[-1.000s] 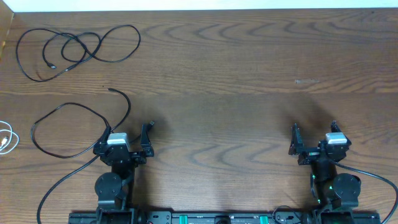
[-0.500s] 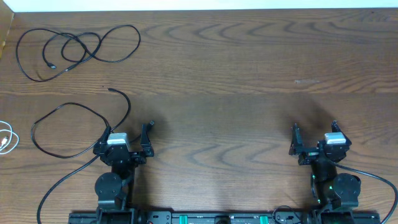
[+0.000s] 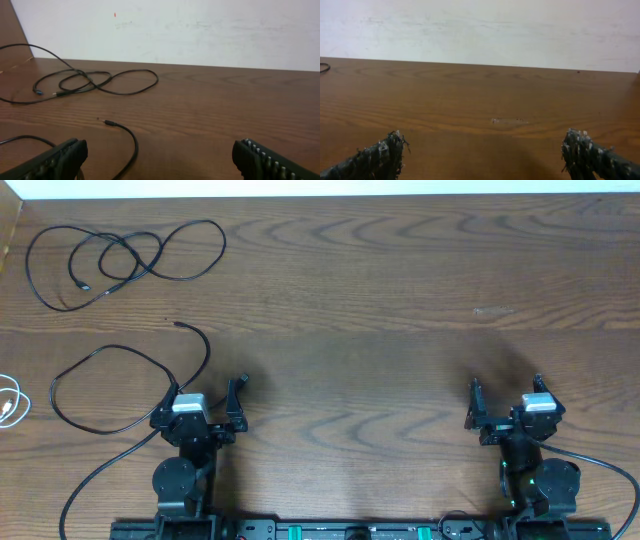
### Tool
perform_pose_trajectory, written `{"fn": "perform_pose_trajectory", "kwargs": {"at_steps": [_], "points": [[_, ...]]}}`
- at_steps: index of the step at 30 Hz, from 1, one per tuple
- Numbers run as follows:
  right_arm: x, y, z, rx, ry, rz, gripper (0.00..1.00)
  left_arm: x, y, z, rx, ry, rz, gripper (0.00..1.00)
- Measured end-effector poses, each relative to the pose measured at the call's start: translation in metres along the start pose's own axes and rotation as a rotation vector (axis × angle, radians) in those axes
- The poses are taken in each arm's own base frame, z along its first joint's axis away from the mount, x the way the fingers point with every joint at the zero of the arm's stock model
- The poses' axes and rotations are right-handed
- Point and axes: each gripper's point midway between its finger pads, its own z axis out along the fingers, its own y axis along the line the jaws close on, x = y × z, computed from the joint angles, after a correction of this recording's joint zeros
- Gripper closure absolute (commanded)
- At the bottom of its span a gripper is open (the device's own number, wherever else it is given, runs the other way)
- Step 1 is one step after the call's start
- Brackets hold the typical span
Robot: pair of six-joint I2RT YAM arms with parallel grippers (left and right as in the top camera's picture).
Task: Untangle cables
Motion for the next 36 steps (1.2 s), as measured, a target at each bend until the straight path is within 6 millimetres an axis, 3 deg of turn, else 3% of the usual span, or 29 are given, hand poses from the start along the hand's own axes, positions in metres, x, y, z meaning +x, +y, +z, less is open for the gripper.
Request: {"fn": "perform_pose_trajectory", "kwargs": {"at_steps": [36], "points": [[0.0000, 0.0000, 0.0000, 0.000, 0.000, 0.000, 0.01, 0.0000, -0.0001, 0.0000, 0.000, 0.000, -0.031, 0.02]]}}
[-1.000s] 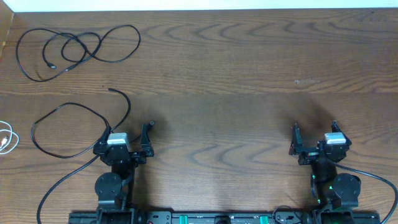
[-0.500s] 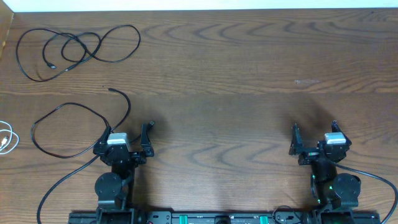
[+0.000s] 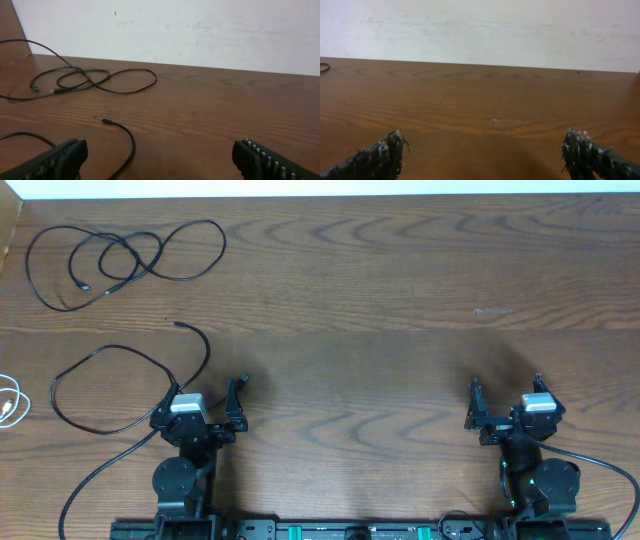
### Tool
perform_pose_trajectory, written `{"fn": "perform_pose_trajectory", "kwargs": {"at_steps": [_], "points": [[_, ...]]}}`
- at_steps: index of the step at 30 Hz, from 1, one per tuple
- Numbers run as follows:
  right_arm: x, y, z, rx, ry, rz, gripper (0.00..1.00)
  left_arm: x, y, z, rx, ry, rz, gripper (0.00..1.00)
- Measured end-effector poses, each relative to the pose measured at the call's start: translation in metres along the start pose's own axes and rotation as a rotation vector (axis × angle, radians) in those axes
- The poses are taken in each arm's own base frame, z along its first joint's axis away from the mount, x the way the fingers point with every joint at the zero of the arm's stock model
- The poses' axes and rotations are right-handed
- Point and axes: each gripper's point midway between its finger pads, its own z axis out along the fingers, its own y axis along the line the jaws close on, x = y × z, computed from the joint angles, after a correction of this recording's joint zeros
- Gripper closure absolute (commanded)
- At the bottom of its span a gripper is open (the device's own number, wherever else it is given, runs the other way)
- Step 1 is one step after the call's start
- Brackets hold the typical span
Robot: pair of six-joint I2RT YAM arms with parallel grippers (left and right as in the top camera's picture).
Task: Untangle cables
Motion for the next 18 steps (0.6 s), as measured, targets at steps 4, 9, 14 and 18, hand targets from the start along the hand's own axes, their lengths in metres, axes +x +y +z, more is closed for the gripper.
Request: {"fn": "perform_pose_trajectory", "kwargs": {"at_steps": [4, 9, 14, 18], "points": [[0.0000, 0.0000, 0.0000, 0.000, 0.000, 0.000, 0.01, 0.0000, 0.0000, 0.0000, 0.000, 0.000, -0.004, 0.02], [0.0000, 0.0000, 0.0000, 0.000, 0.000, 0.000, 0.01, -0.0002, 0.0000, 0.0000, 0.000, -0.001, -0.015, 0.02], [0.0000, 0.0000, 0.0000, 0.000, 0.000, 0.000, 0.01, 0.0000, 0.0000, 0.0000, 0.000, 0.000, -0.019, 0.02], [0.0000, 0.0000, 0.0000, 0.000, 0.000, 0.000, 0.01, -0.0001, -0.0001, 0.0000, 0.000, 0.000, -0.021, 0.02]]}}
